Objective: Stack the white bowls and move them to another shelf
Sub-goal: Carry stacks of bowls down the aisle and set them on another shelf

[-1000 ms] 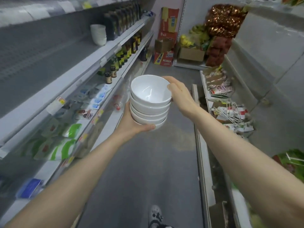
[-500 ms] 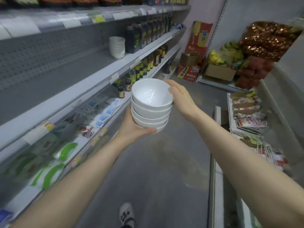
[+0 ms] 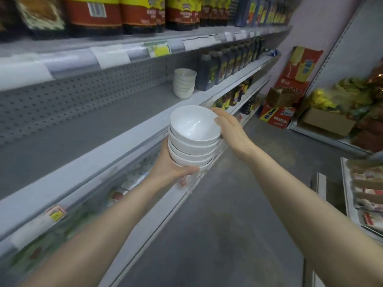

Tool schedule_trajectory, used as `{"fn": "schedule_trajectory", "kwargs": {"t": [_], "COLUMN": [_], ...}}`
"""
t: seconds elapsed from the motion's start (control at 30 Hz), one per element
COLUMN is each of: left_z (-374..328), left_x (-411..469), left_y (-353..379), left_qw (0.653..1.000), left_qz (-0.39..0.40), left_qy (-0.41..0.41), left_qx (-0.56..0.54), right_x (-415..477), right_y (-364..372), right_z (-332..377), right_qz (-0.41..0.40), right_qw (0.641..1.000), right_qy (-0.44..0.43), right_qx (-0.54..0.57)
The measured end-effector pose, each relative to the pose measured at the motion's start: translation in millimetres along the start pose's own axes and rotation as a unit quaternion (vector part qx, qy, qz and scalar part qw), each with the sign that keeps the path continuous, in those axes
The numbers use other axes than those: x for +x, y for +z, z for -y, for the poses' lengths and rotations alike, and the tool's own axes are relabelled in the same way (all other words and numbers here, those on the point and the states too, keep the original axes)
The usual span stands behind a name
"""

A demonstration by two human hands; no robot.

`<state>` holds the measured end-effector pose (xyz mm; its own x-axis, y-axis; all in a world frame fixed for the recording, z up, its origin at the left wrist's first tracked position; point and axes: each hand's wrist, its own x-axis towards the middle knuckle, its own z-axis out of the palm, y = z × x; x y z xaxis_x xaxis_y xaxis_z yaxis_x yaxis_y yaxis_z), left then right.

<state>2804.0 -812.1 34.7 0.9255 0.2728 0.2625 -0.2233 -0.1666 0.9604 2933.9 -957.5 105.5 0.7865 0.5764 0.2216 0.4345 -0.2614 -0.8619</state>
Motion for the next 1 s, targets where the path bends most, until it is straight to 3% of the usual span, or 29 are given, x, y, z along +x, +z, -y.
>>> {"fn": "schedule_trajectory", "kwargs": {"t": [0.43,0.8,1.0], "left_z": [65,109,130], "left_x": [167,297,330], "left_y": [-12,-1,-16], "left_qw": [0.994,0.965,0.948], "left_qz": [-0.102,-0.247,-0.300], "left_qy": [-0.024,-0.028,-0.054], "left_qx": [0.017,0.086,0.089], "right_x": [204,368,419], "right_y": [3,0,21], "right_z": [-71,-117,-121], "right_qz": [0.083,0.222,0.237], "right_qw": [0.996,0.974,0.971], "right_qy": [-0.017,-0.009,0.033], "right_qx": [0.016,0.043,0.015]}}
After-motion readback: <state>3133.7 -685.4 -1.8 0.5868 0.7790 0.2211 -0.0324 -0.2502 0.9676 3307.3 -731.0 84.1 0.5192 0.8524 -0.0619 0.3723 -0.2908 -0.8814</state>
